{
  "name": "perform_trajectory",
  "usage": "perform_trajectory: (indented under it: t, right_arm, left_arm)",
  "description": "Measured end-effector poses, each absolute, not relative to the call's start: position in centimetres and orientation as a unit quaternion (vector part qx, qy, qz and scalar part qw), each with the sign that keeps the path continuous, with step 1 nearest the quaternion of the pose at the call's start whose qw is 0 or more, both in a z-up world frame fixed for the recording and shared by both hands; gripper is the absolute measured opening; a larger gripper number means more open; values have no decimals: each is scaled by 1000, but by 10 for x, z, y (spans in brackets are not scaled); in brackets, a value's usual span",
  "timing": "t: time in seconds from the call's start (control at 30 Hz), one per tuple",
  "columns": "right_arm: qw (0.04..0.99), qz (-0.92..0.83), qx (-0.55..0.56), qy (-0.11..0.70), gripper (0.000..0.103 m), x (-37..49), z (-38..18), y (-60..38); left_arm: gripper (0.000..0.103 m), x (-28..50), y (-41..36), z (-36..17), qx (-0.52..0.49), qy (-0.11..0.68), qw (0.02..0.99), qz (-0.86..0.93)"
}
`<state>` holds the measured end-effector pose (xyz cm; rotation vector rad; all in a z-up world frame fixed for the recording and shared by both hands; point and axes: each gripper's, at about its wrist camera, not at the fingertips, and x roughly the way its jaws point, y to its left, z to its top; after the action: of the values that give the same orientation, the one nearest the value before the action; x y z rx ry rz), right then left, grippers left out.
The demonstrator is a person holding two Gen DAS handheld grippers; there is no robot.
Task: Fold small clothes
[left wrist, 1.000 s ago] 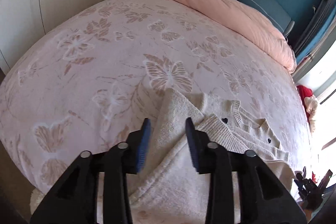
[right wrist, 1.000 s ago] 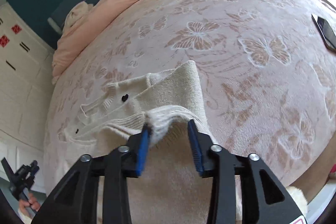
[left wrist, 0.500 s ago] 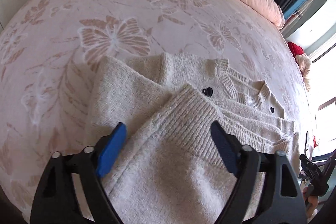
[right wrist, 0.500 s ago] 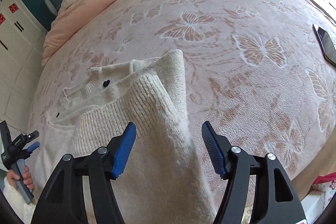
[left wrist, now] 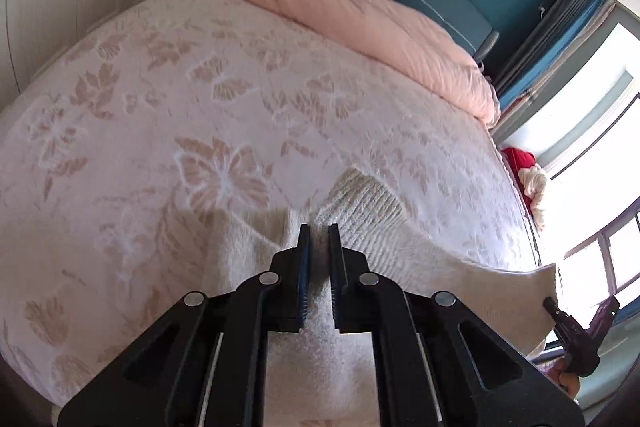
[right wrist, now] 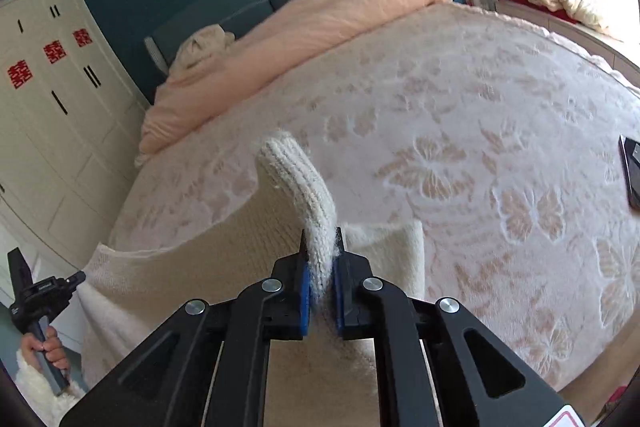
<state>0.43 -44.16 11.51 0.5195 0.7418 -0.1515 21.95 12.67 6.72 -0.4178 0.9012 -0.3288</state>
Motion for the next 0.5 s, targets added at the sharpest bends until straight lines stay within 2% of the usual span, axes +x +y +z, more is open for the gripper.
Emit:
perform_trajectory:
  t: [0.1,0.33,0.5]
  right_arm:
    - [895,-84,262,351,8,33,115,-457]
    - [818,-144,275,484,7,84,-14,-475]
    - [828,-130,282,466,7,82,-12,-478]
  left_arm:
    - [8,247,126,68,-194,424,875,-131]
    - [8,289,99,-40,-112,529,839,-53]
    - [8,289,107,-55,-108,532,838,-51]
